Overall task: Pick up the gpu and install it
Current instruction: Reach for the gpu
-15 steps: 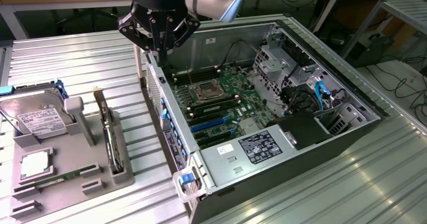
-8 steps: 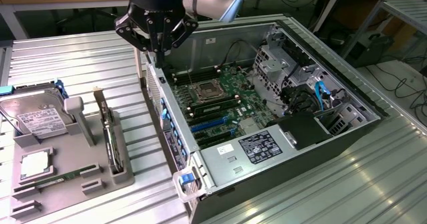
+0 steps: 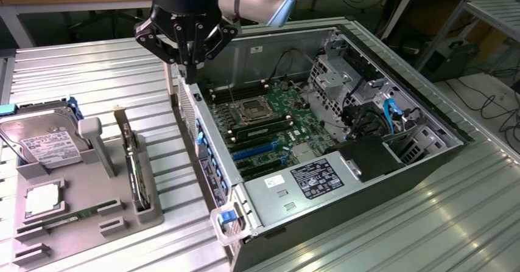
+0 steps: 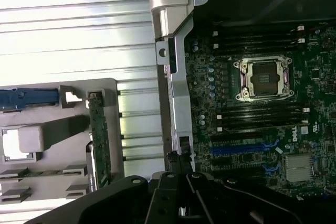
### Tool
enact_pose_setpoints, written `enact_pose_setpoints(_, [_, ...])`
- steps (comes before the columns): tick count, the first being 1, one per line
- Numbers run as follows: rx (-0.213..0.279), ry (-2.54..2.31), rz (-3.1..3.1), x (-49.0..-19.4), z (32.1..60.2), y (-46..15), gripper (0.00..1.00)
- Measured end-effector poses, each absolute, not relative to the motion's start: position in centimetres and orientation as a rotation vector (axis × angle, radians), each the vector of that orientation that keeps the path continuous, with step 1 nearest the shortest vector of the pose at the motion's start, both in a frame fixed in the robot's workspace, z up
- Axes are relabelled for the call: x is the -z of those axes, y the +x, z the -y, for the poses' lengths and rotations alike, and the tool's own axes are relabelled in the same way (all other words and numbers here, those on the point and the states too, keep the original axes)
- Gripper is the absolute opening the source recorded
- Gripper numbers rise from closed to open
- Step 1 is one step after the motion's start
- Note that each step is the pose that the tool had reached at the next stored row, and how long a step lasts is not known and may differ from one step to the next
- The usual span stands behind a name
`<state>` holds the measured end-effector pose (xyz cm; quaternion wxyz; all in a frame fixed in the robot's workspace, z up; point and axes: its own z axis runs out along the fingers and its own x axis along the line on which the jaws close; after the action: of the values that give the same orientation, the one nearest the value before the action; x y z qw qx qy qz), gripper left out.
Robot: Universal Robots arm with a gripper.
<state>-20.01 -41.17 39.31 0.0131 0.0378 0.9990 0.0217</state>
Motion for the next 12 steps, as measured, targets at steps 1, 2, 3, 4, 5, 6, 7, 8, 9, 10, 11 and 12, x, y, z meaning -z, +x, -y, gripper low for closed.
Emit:
enact_pose_setpoints(1, [-0.068,0.118,-3.112,-39.31,41.19,-20.07,0.11])
enact_pose_setpoints(2, [-0.068,0.118,-3.112,-39.31,41.21,-20.13,0.11])
enact_pose_setpoints(3, [-0.068,0.118,-3.113,-39.32,41.23,-20.19,0.11])
enact_pose_setpoints(4, [-0.068,0.118,-3.112,-39.31,41.25,-20.24,0.11])
enact_pose_setpoints(5, [-0.068,0.118,-3.113,-39.32,41.27,-20.30,0.11])
enact_pose_setpoints(6, [-0.068,0.118,-3.113,-39.32,41.29,-20.35,0.11])
enact_pose_setpoints(7, [-0.068,0.118,-3.113,-39.31,41.31,-20.41,0.11])
enact_pose_setpoints(8, [-0.068,0.118,-3.112,-39.31,41.33,-20.46,0.11])
enact_pose_setpoints(9, [-0.068,0.118,-3.112,-39.31,41.35,-20.52,0.11])
enact_pose_setpoints(10, [-0.068,0.118,-3.112,-39.31,41.36,-20.57,0.11])
enact_pose_setpoints(11, [-0.068,0.118,-3.113,-39.32,41.38,-20.62,0.11])
enact_pose_setpoints(12, [-0.068,0.118,-3.112,-39.31,41.40,-20.66,0.11])
